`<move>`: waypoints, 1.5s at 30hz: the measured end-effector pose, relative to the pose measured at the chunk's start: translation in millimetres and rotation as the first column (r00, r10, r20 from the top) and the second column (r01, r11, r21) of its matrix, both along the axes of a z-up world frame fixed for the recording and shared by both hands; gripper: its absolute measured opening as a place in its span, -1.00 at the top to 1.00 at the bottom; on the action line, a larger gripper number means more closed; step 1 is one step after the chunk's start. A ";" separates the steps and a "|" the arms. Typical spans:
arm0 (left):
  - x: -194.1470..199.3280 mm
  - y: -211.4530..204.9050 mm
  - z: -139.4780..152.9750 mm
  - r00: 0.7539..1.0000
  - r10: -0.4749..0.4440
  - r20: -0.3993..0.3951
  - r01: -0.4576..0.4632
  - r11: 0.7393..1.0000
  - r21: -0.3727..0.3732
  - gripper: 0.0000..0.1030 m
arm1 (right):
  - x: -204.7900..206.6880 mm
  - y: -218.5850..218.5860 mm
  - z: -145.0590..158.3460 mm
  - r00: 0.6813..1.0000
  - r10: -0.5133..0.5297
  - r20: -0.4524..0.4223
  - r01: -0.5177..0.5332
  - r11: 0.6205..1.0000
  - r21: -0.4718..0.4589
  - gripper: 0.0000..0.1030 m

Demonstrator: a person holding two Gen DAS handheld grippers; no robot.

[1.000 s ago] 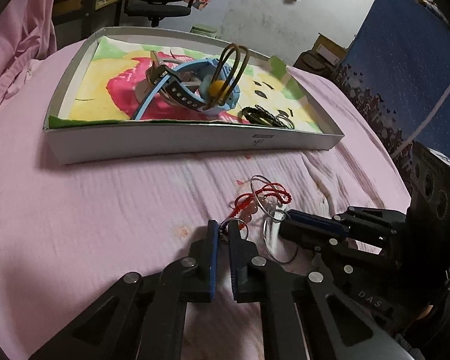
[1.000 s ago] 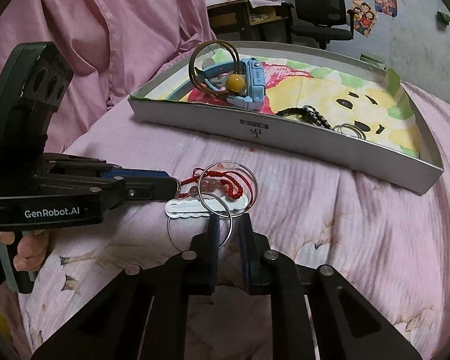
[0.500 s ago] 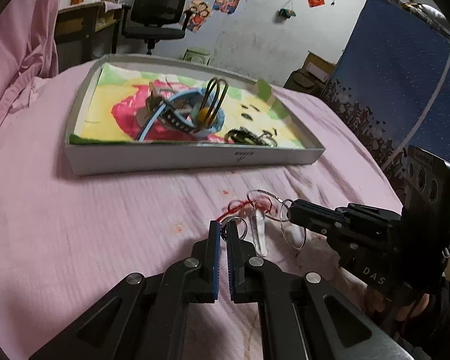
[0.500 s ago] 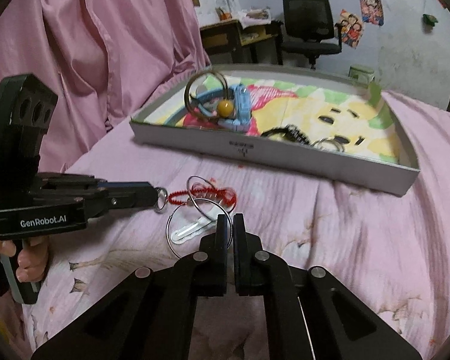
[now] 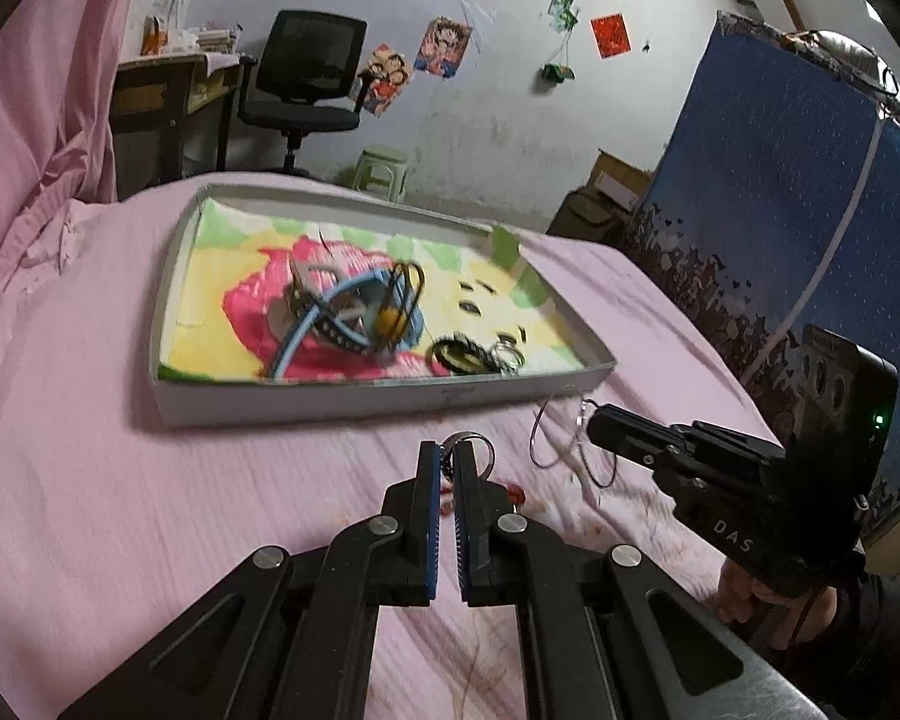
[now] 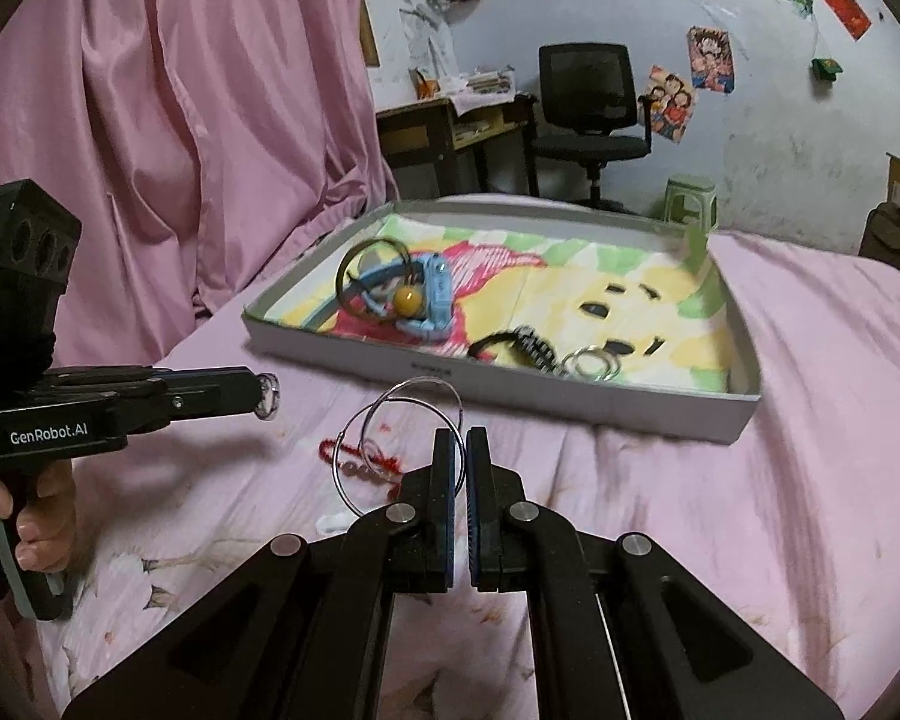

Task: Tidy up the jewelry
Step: 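Carry the hoop earrings into the tray with the right tool while the left tool carries the small ring there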

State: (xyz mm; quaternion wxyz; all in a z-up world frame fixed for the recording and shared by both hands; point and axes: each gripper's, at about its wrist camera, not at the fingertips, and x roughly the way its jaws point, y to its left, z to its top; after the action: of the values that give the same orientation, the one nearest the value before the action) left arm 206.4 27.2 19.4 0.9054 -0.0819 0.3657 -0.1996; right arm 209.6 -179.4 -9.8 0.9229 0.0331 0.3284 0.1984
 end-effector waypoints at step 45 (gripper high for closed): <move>84.9 23.9 -27.1 0.957 0.288 -0.029 -0.281 0.948 0.149 0.89 | 97.2 17.5 -26.6 0.985 -0.157 -0.077 0.153 0.987 -0.058 0.93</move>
State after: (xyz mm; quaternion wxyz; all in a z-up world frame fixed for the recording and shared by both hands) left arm 291.2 51.1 -7.6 0.9187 -0.0735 0.3861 -0.0381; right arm 306.8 -161.9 -36.4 0.9219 0.0427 0.3671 0.1161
